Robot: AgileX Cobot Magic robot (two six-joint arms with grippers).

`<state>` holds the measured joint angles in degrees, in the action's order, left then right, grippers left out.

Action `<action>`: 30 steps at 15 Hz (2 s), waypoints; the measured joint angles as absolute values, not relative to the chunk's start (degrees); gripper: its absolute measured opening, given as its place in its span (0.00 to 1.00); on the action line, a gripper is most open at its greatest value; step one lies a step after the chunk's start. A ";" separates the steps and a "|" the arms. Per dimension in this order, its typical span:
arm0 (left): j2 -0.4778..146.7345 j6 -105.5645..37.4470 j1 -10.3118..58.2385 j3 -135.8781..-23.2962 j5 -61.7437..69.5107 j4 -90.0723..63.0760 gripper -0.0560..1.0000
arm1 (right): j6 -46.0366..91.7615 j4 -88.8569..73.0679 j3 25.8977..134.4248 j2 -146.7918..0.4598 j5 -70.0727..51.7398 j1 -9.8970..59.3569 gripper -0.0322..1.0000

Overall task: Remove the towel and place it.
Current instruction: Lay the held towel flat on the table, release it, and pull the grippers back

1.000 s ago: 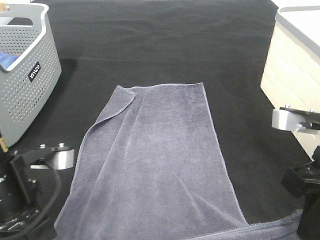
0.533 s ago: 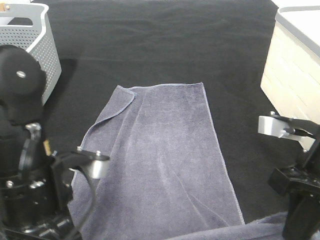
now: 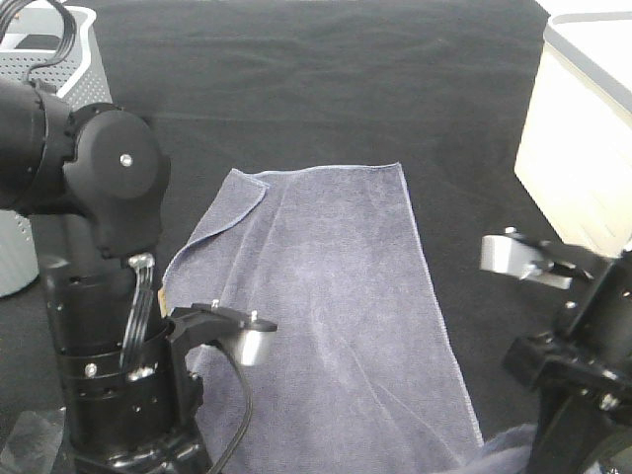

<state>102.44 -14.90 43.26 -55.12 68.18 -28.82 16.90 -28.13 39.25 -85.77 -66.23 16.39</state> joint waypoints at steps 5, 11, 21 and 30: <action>102.44 -14.04 43.26 -56.49 68.18 -30.14 0.05 | 16.79 -28.71 39.25 -89.09 -64.34 22.40 0.05; 102.44 -14.04 43.26 -56.49 66.12 -33.52 0.16 | 16.10 -28.71 39.25 -89.21 -64.34 22.40 0.40; 102.44 -13.41 43.26 -61.88 65.37 -30.60 0.73 | 14.38 -24.87 44.40 -89.21 -63.66 22.35 0.73; 102.50 2.35 30.42 -73.80 53.74 -6.53 0.85 | 12.72 -23.38 63.20 -89.55 -56.61 10.49 0.73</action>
<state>102.50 2.35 30.42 -73.80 53.74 -6.53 12.72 -23.38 63.20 -89.55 -56.61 10.49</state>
